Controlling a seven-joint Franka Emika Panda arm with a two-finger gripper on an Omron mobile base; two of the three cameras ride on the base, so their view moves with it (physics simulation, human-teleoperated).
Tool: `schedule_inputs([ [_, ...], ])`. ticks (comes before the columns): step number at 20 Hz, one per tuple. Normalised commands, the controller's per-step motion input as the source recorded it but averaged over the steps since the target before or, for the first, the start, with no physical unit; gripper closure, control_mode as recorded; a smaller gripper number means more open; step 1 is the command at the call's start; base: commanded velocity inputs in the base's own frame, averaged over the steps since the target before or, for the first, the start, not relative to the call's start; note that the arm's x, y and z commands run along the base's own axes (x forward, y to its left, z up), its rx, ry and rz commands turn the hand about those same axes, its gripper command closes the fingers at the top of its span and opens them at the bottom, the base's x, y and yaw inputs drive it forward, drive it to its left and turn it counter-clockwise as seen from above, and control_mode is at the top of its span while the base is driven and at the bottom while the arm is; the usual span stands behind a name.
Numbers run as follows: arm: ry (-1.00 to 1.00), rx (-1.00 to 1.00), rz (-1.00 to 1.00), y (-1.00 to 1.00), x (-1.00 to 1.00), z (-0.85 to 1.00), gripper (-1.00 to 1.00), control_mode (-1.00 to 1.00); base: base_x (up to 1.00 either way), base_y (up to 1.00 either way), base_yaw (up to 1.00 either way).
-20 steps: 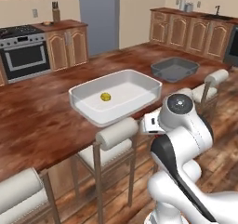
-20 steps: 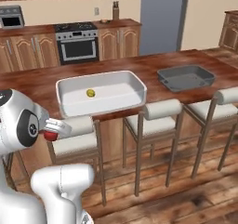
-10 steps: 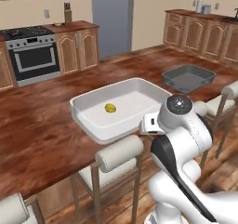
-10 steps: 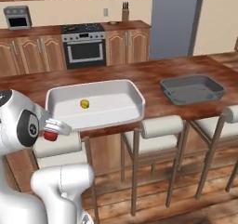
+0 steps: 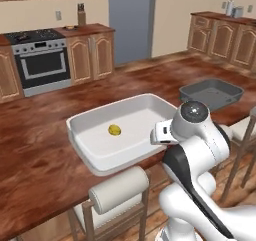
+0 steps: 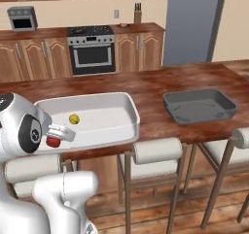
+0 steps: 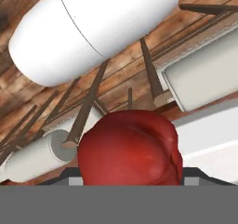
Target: Place the cold items (bell pepper and lemon) from the fridge in one tupperware on the dining counter. Place the warm items (kebab skewer and hot dog) in the stove area in another tupperware.
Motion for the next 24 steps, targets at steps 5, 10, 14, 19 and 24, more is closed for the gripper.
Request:
schedule_inputs([
  [5,0.00,0.00,0.00,0.00,0.00,0.00,1.00,1.00,0.52,-0.08,0.13],
  [10,0.00,0.04,0.07,-0.13,0.26,0.17,1.00,-1.00,0.26,-0.15,0.11],
  [14,0.04,0.14,0.15,-0.27,0.98,0.66,1.00,-1.00,0.00,0.00,0.00],
  [19,0.03,0.08,0.08,-0.03,1.00,0.36,1.00,-1.00,0.00,0.00,0.00],
  [24,0.02,0.00,0.06,0.00,1.00,-0.48,1.00,-1.00,0.00,0.00,0.00],
])
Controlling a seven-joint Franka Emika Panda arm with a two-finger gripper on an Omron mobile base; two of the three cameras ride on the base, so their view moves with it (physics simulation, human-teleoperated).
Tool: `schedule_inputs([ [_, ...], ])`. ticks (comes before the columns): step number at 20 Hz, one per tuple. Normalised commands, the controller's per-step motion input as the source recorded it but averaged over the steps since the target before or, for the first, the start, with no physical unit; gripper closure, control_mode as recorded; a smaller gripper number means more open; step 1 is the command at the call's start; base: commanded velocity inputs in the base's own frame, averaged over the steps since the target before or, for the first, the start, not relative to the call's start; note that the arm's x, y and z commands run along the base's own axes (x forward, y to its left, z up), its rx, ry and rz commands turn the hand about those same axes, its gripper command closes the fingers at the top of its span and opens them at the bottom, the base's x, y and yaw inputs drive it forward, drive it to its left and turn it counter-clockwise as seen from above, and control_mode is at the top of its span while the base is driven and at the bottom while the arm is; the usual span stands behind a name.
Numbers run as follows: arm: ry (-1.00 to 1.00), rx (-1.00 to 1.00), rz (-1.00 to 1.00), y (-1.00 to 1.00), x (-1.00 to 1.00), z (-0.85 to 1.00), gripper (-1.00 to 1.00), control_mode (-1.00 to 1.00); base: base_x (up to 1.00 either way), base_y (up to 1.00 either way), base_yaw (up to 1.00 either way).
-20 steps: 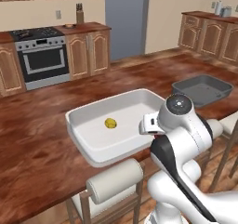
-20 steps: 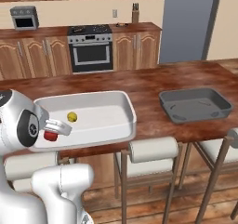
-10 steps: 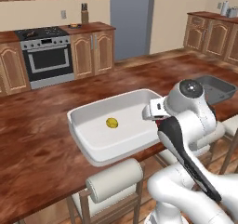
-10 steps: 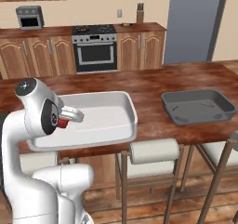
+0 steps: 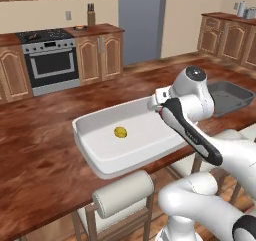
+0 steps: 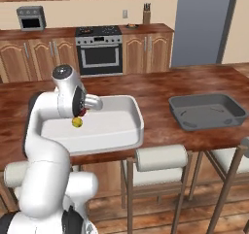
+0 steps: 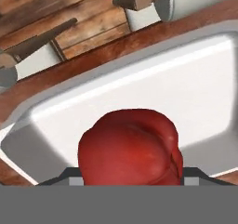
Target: Place the cold items (bell pepper and lemon) from the fridge in one tupperware on the dining counter. Place the warm items (kebab skewer and hot dog) in the stove area in another tupperware.
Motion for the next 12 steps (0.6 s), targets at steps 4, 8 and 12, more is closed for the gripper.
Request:
schedule_inputs([
  [4,0.09,-0.05,0.06,0.00,1.00,-0.79,1.00,-1.00,0.00,0.00,0.00],
  [8,0.06,-0.08,0.03,0.00,0.99,-0.84,1.00,-1.00,0.00,0.00,0.00],
  [12,0.03,-0.07,0.02,0.00,0.75,-0.86,1.00,-1.00,0.00,0.00,0.00],
])
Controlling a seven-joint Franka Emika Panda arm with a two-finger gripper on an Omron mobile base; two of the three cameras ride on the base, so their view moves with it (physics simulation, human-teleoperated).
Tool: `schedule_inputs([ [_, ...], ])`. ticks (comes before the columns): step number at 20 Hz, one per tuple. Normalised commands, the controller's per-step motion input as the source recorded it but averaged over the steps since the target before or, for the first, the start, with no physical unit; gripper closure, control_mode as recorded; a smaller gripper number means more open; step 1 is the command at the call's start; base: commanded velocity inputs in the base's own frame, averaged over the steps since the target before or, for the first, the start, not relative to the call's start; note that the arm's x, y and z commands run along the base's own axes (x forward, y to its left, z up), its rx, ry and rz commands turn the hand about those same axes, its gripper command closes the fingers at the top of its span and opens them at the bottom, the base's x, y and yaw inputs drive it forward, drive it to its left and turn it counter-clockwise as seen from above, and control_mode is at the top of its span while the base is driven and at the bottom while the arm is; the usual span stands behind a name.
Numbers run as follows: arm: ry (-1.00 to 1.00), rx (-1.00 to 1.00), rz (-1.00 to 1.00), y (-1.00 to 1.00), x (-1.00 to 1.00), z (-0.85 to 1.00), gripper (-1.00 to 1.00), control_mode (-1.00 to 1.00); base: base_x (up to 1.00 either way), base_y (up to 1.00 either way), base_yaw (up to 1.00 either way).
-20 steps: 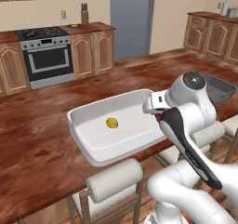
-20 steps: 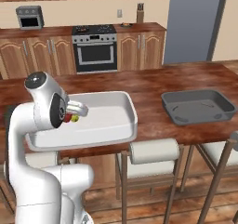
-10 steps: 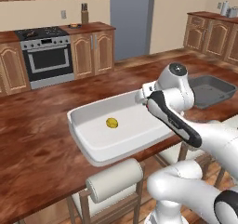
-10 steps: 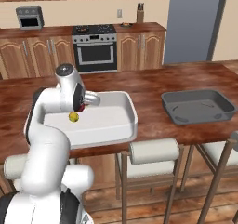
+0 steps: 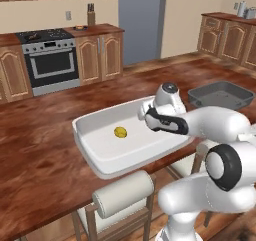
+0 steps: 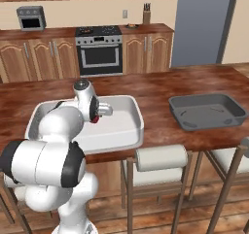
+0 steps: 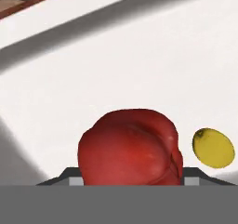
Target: Place the cold items (bell pepper and lemon) from the fridge in one tupperware on the dining counter. Place the warm items (kebab skewer and hot dog) in the stove area in another tupperware.
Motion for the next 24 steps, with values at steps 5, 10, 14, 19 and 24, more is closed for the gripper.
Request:
schedule_inputs([
  [5,0.00,0.00,0.01,-0.03,0.48,-0.72,1.00,-1.00,0.00,0.00,0.00],
  [10,-0.02,0.00,0.00,-0.16,0.27,-0.53,1.00,-1.00,0.00,0.00,0.00],
  [14,-0.10,0.00,0.00,-0.12,0.19,-0.15,1.00,-1.00,0.00,0.00,0.00],
  [19,-0.09,0.02,0.01,-0.06,0.13,0.15,-1.00,-1.00,0.00,0.00,0.00],
  [24,0.15,0.00,0.01,-0.02,0.29,0.60,-1.00,-1.00,0.00,0.00,0.00],
])
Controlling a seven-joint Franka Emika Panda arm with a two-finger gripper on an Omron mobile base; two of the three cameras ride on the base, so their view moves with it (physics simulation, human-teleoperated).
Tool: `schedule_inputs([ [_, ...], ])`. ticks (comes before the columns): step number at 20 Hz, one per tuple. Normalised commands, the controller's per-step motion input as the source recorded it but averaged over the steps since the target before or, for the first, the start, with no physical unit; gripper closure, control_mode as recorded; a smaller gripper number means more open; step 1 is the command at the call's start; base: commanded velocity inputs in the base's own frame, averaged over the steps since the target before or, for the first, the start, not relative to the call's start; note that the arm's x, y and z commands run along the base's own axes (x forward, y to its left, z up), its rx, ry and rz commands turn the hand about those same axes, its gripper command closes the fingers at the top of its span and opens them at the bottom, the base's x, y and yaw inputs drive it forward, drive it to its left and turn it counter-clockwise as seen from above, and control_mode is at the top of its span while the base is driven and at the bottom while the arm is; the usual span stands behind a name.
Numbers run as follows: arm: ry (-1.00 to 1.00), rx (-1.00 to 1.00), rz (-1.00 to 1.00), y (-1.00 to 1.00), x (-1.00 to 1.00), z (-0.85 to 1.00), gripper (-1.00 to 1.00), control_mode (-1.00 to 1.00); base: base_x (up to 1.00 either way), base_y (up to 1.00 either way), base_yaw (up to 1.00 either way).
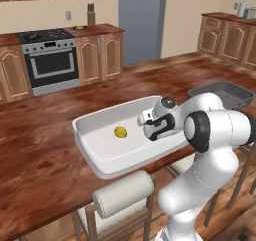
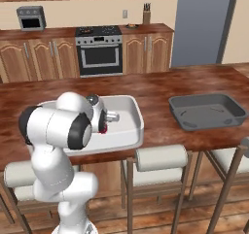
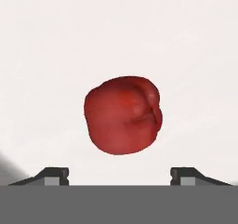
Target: Place the cold items (bell pepper and lemon) from the fridge in one tupperware on the dining counter. Place the warm items (kebab skewer and hot dog) in the stove area in another tupperware.
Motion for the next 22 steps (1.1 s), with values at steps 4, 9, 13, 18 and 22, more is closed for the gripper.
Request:
schedule_inputs([
  [4,0.20,0.00,0.10,-0.04,0.20,0.94,-1.00,-1.00,0.00,0.00,0.00],
  [9,0.02,0.02,0.15,-0.50,-0.74,1.00,-1.00,-1.00,0.00,0.00,0.00],
  [13,-0.06,-0.01,0.01,-0.38,-1.00,1.00,-1.00,-1.00,0.00,0.00,0.00],
  [18,-0.03,-0.25,0.01,0.05,-1.00,0.91,-1.00,-1.00,0.00,0.00,0.00],
  [22,-0.04,-0.22,0.05,0.18,-1.00,0.21,-1.00,-1.00,0.00,0.00,0.00],
])
